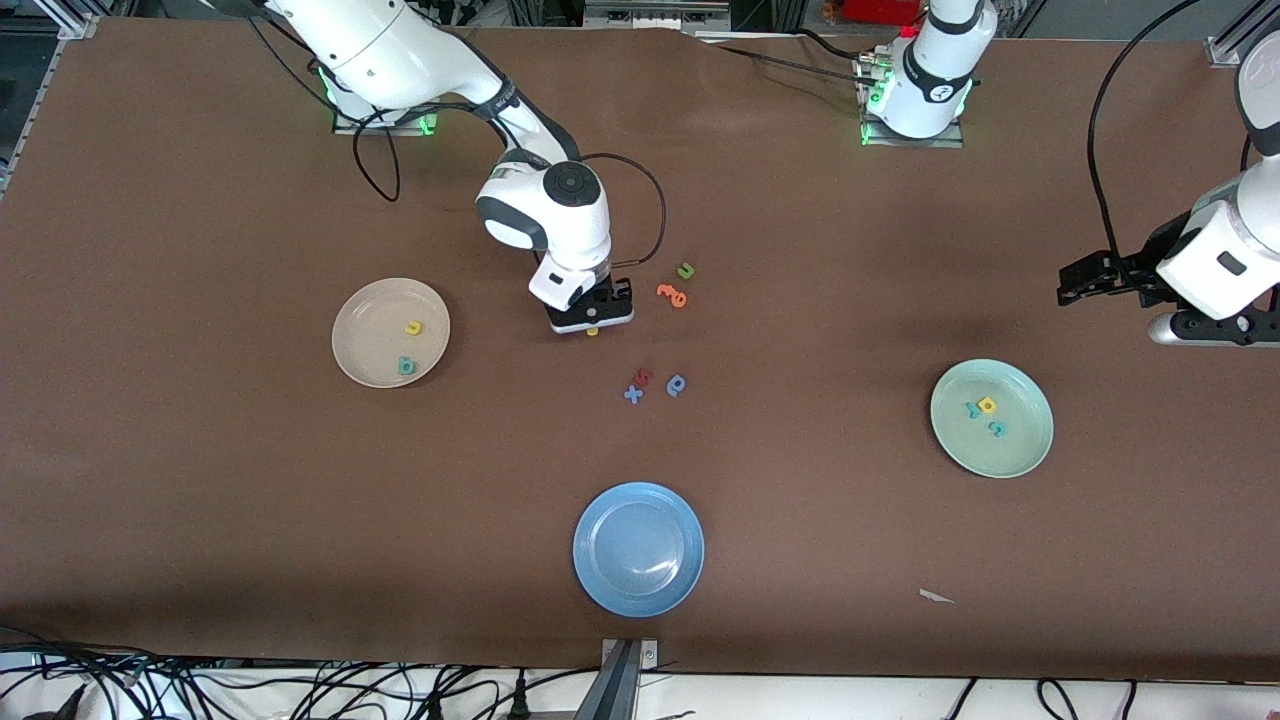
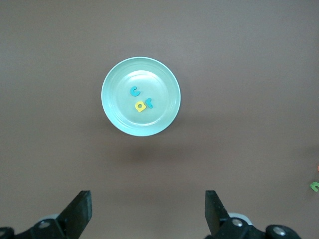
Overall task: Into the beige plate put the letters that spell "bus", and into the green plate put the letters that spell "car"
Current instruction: 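Lower the right gripper over the yellow s and close on it, then carry the yellow s to the white plate and open the right gripper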
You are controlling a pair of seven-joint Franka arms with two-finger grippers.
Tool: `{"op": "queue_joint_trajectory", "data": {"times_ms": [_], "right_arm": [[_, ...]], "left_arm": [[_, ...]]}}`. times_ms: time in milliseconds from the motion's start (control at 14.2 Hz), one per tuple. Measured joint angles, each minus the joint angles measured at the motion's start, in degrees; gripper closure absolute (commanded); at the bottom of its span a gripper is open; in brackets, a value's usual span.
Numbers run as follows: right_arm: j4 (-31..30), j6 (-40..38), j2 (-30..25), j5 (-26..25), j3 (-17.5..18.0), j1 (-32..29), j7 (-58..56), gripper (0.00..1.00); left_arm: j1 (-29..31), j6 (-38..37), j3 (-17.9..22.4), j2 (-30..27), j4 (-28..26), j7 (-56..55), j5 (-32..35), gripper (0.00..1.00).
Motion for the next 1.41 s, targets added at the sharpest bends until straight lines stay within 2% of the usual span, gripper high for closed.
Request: {"op": "queue_joint_trajectory", "data": {"times_ms": [141, 283, 636, 848, 1059, 1413], "right_arm": [[0.79, 0.04, 0.01, 0.0, -0.03, 0.02, 0.0, 0.53], [1.1, 0.04, 0.01, 0.0, -0.13, 0.01, -0.03, 0.65], [1.12, 0.04, 0.04, 0.0, -0.53, 0.01, -0.23, 0.69], [1.13, 0.4, 0.04, 0.0, -0.55, 0.01, -0.24, 0.8], [1.15, 0.61, 0.05, -0.01, -0.55, 0.01, -0.25, 0.96], [1.37, 0.68, -0.62, -0.01, -1.0, -0.4, -1.37, 1.0]], "left_arm": [[0.0, 0.0, 0.0, 0.01, 0.0, 0.0, 0.0, 0.0], [0.0, 0.0, 0.0, 0.01, 0.0, 0.0, 0.0, 0.0], [0.0, 0.0, 0.0, 0.02, 0.0, 0.0, 0.0, 0.0], [0.0, 0.0, 0.0, 0.02, 0.0, 0.0, 0.0, 0.0], [0.0, 0.0, 0.0, 0.02, 0.0, 0.0, 0.0, 0.0], [0.0, 0.0, 0.0, 0.02, 0.0, 0.0, 0.0, 0.0]]}}
